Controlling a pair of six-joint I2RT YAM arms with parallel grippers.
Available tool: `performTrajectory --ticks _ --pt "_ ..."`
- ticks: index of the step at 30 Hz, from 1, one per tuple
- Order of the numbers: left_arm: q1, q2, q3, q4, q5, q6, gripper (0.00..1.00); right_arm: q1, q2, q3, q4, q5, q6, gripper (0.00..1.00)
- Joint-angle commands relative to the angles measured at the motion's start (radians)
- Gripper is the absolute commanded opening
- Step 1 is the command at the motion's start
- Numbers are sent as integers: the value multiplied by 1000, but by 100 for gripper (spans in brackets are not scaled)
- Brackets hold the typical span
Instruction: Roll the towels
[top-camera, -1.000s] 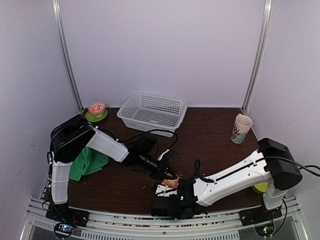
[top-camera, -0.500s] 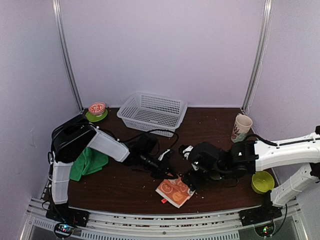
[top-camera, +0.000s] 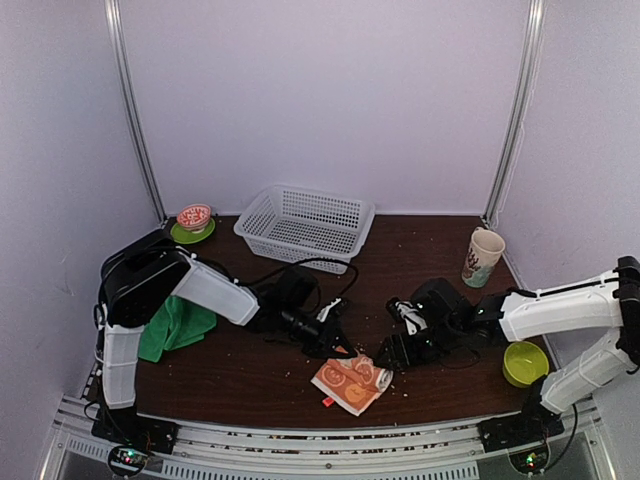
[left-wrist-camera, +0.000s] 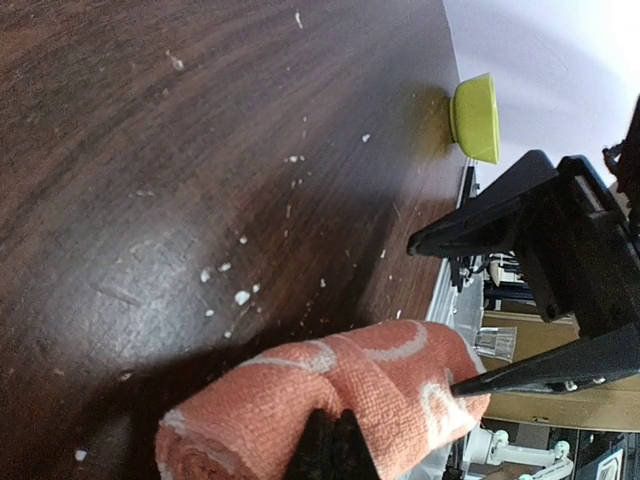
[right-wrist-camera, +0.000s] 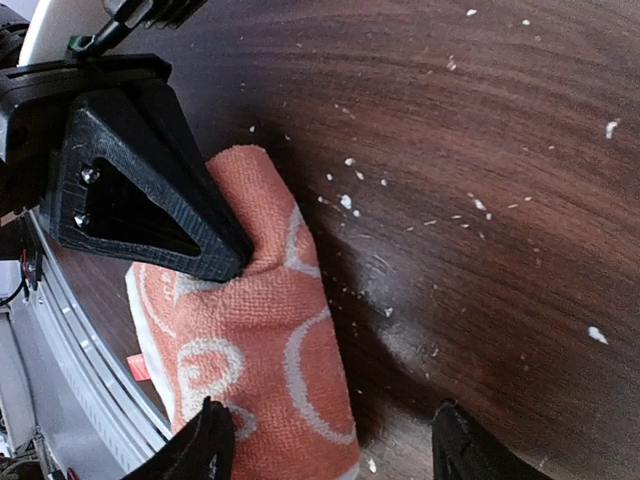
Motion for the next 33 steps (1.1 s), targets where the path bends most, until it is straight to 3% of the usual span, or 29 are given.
performTrajectory --ticks 1,6,9,13,20,25,33 --pt "-19 15 -43 -125 -74 24 0 -21 53 -24 178 -171 42 69" --pt "-22 10 -43 -125 -75 25 0 -21 130 -18 208 -221 35 67" --pt "-24 1 -48 -124 -79 23 0 -19 162 -11 210 -240 23 60" --pt "-24 -24 -54 -128 -87 17 0 -15 188 -7 191 -250 3 43" --pt "-23 -87 -15 -226 -106 63 3 24 163 14 102 -151 -51 0" --pt "-21 -143 10 -296 -112 92 12 71 113 56 -24 5 -110 0" --pt "-12 -244 -26 -331 -128 100 14 217 132 144 -205 350 -198 0"
